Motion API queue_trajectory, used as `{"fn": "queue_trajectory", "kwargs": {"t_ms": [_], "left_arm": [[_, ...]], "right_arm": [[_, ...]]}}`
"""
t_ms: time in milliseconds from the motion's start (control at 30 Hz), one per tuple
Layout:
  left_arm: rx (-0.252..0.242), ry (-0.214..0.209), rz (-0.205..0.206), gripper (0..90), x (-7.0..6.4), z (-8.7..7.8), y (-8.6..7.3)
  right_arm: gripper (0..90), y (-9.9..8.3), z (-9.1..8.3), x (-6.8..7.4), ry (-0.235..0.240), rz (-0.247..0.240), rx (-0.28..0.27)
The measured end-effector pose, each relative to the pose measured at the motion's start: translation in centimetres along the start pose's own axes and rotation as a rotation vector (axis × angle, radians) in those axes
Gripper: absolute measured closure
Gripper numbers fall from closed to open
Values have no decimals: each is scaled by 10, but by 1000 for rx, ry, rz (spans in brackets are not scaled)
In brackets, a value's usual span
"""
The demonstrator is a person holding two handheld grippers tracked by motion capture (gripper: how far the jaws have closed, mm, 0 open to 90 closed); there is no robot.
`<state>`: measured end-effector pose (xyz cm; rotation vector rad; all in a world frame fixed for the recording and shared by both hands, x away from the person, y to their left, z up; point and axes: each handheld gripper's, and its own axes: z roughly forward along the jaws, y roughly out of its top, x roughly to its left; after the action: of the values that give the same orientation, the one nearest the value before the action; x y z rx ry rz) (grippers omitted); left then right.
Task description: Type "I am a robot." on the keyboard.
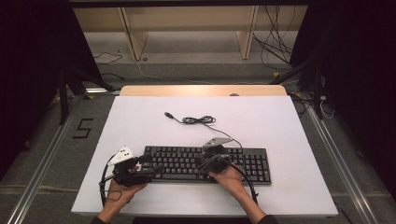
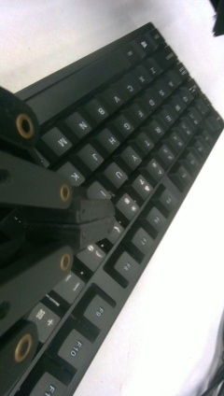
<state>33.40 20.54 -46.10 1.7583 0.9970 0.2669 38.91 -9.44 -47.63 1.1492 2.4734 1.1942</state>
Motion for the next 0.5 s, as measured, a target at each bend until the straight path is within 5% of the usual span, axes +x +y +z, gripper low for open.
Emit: {"fn": "queue_trajectory", "kwargs": {"t_ms": [500], "left_arm": [[2, 7, -1, 255, 1, 1, 0]], "right_arm": [[900, -3, 2, -1, -21, -5, -1]]}}
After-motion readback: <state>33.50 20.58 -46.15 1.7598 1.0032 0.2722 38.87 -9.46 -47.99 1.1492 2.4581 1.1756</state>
